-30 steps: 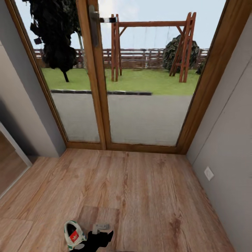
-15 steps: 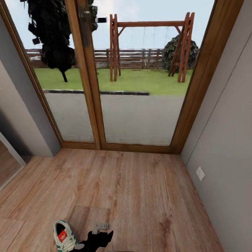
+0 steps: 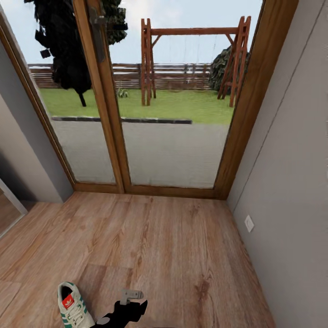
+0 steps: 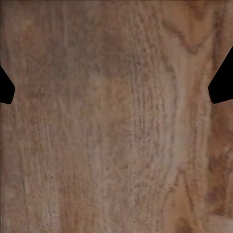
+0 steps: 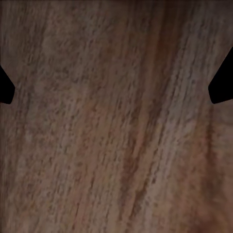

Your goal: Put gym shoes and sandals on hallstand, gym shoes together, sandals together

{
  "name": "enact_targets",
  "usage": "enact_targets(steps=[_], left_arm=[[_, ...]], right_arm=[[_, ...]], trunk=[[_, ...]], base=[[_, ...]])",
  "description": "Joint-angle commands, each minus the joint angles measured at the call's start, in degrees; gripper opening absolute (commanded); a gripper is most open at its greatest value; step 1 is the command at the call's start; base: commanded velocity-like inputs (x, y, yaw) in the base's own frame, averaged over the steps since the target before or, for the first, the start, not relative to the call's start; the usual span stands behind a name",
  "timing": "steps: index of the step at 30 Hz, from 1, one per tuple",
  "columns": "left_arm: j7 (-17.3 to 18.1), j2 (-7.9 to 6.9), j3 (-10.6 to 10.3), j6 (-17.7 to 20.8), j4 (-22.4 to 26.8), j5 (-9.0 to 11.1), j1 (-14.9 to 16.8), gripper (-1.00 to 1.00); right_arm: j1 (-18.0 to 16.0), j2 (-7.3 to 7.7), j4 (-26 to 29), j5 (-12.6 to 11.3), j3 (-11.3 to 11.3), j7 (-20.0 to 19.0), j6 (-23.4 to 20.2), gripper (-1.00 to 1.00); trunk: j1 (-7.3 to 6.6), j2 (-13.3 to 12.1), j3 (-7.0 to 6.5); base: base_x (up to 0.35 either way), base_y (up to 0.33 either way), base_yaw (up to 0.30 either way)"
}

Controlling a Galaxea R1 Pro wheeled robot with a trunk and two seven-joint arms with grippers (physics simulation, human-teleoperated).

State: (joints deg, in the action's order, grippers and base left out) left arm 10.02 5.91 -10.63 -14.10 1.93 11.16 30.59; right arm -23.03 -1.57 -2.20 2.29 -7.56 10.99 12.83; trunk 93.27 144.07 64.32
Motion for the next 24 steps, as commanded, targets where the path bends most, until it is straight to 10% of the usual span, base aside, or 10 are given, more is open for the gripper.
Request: enact_targets(steps=[1, 24], left_arm=[[0.00, 0.00, 0.00, -0.01, 0.00, 0.00, 0.00, 1.00], [0.00, -0.02, 0.00, -0.01, 0.00, 0.00, 0.00, 1.00]], right_arm=[[0.00, 0.00, 0.00, 0.00, 0.00, 0.00, 0.00, 1.00], [0.00, -0.01, 0.00, 0.00, 0.00, 0.00, 0.00, 1.00]], trunk=[[0.00, 0.00, 0.00], [0.00, 0.00, 0.00]], base=[[-0.020, -0.085, 0.000], [0.034, -0.016, 0.000]])
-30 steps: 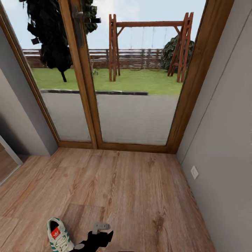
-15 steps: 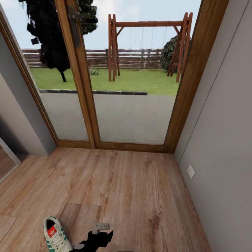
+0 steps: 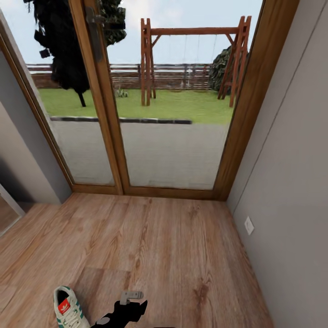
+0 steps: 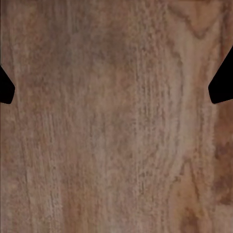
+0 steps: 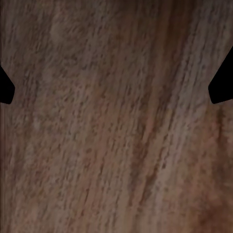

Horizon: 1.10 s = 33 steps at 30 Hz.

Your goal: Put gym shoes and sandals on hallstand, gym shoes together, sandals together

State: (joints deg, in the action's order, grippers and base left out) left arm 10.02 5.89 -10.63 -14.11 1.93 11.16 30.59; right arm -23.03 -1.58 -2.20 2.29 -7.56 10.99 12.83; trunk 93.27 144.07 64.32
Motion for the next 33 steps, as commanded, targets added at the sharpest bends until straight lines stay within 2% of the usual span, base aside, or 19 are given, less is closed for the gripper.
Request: enact_targets(steps=[1, 7, 22, 33], left_arm=[[0.00, 0.00, 0.00, -0.01, 0.00, 0.00, 0.00, 1.00], [0.00, 0.00, 0.00, -0.02, 0.00, 0.00, 0.00, 1.00], [0.00, 0.00, 0.01, -0.04, 0.00, 0.00, 0.00, 1.00], [0.00, 0.00, 0.00, -0.04, 0.00, 0.00, 0.00, 1.00]], right_arm=[[0.00, 0.00, 0.00, 0.00, 0.00, 0.00, 0.02, 1.00], [0.00, 0.00, 0.00, 0.00, -0.01, 0.00, 0.01, 1.00], [0.00, -0.01, 0.00, 0.00, -0.02, 0.00, 0.01, 1.00], [0.00, -0.01, 0.00, 0.00, 0.00, 0.00, 0.00, 1.00]], trunk=[[0.00, 0.00, 0.00], [0.00, 0.00, 0.00], [0.00, 0.00, 0.00], [0.00, 0.00, 0.00]], base=[[0.200, -0.115, 0.000], [0.163, -0.099, 0.000], [0.052, -0.017, 0.000], [0.276, -0.001, 0.000]])
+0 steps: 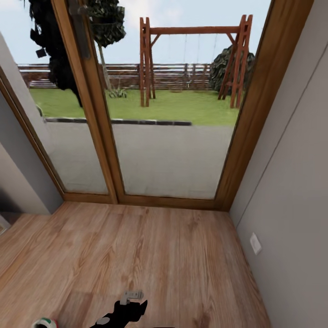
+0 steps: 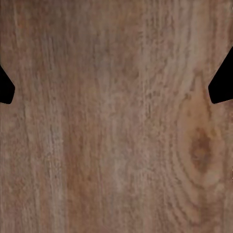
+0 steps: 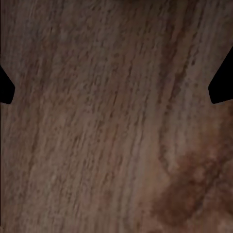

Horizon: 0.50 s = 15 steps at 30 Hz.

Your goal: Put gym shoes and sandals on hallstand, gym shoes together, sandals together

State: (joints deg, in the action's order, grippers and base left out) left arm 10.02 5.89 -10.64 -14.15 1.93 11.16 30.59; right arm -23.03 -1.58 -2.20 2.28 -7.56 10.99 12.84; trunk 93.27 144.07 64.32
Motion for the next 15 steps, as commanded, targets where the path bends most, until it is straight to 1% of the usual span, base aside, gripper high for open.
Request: enact_targets(steps=[1, 11, 15], left_arm=[[0.00, 0.00, 0.00, 0.00, 0.00, 0.00, 0.00, 1.00], [0.00, 0.00, 0.00, 0.00, 0.00, 0.00, 0.00, 1.00], [0.00, 0.00, 0.00, 0.00, 0.00, 0.00, 0.00, 1.00]], right_arm=[[0.00, 0.00, 0.00, 0.00, 0.00, 0.00, 0.00, 1.00], [0.00, 0.00, 0.00, 0.00, 0.00, 0.00, 0.00, 1.00], [0.00, 0.00, 0.00, 0.00, 0.00, 0.00, 0.00, 1.00]], trunk=[[0.00, 0.00, 0.00], [0.00, 0.00, 0.00], [0.00, 0.00, 0.00]], base=[[0.333, 0.000, 0.000], [0.340, -0.001, 0.000], [0.328, -0.051, 0.000]])
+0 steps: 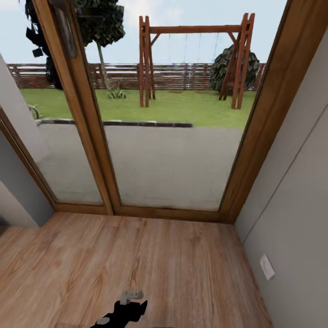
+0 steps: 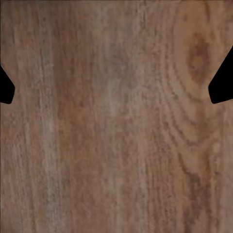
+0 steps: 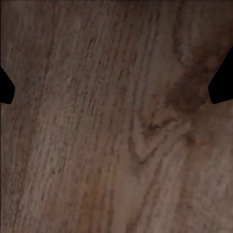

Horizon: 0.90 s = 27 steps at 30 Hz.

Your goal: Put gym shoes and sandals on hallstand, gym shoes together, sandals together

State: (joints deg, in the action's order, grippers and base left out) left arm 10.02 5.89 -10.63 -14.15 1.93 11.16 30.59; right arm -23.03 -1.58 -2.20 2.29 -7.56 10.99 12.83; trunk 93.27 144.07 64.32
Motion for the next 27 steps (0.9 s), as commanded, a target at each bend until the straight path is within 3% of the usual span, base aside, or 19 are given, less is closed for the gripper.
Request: enact_targets(steps=[1, 9, 27], left_arm=[[0.00, 0.00, 0.00, 0.00, 0.00, 0.00, 0.00, 1.00], [0.00, 0.00, 0.00, 0.00, 0.00, -0.01, 0.00, 1.00], [0.00, 0.00, 0.03, 0.00, 0.00, 0.00, 0.00, 1.00]], right_arm=[[0.00, 0.00, 0.00, 0.00, 0.00, 0.00, 0.00, 1.00], [0.01, 0.00, 0.00, 0.00, 0.00, 0.00, 0.00, 1.00], [0.02, 0.00, 0.00, 0.00, -0.01, 0.00, 0.00, 1.00]], trunk=[[0.00, 0.00, 0.00], [0.00, 0.00, 0.00], [0.00, 0.00, 0.00]], base=[[0.288, -0.122, 0.000], [0.190, -0.133, 0.000], [0.045, -0.019, 0.000]])
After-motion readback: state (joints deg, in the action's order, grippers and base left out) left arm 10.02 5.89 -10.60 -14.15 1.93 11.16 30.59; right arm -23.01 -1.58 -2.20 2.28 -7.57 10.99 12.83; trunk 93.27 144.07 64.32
